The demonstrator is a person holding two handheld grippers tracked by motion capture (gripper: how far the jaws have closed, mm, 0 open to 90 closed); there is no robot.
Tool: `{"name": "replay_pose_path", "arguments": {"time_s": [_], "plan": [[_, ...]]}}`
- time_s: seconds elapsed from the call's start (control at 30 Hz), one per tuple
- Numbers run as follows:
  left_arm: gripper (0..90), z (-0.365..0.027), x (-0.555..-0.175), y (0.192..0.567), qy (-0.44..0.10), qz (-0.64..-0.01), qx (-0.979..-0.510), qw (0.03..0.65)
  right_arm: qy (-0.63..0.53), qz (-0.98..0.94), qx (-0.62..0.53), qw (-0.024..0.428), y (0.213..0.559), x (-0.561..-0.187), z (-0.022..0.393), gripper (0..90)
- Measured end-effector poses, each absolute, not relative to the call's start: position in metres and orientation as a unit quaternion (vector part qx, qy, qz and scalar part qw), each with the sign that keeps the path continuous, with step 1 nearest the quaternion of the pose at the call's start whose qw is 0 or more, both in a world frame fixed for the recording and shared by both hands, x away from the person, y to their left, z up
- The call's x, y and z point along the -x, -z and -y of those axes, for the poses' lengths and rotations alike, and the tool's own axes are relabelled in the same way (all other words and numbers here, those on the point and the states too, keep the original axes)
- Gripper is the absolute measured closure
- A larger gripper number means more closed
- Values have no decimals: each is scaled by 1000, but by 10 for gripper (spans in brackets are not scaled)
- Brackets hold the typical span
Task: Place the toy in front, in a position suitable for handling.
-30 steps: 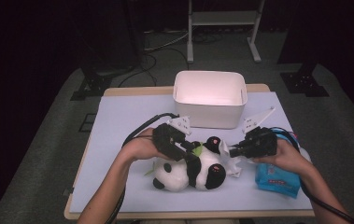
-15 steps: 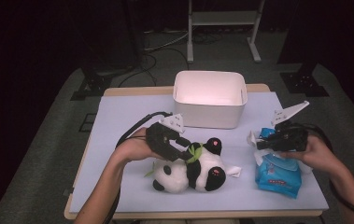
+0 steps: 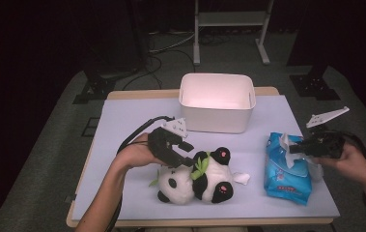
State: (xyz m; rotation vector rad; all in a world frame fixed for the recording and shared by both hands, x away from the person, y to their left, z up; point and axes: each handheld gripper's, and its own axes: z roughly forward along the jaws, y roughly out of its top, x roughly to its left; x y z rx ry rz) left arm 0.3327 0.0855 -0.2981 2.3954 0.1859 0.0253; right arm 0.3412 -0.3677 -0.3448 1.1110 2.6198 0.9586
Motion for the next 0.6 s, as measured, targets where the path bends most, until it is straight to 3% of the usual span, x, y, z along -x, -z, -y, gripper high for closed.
{"name": "replay_pose_path", "arguments": {"time_s": [0.1,0.4,0.6], "plan": [[480,-87,-333,300,-8,-75,-930,360,-308,-870,-380,62,356,-342,372,792],[458,-89,-333,303,-10,-81,-931,355,-324,-862,-386,50,364,-340,378,630],[436,-92,-333,304,-11,-87,-931,355,-333,-858,-388,56,360,-339,381,593]]}}
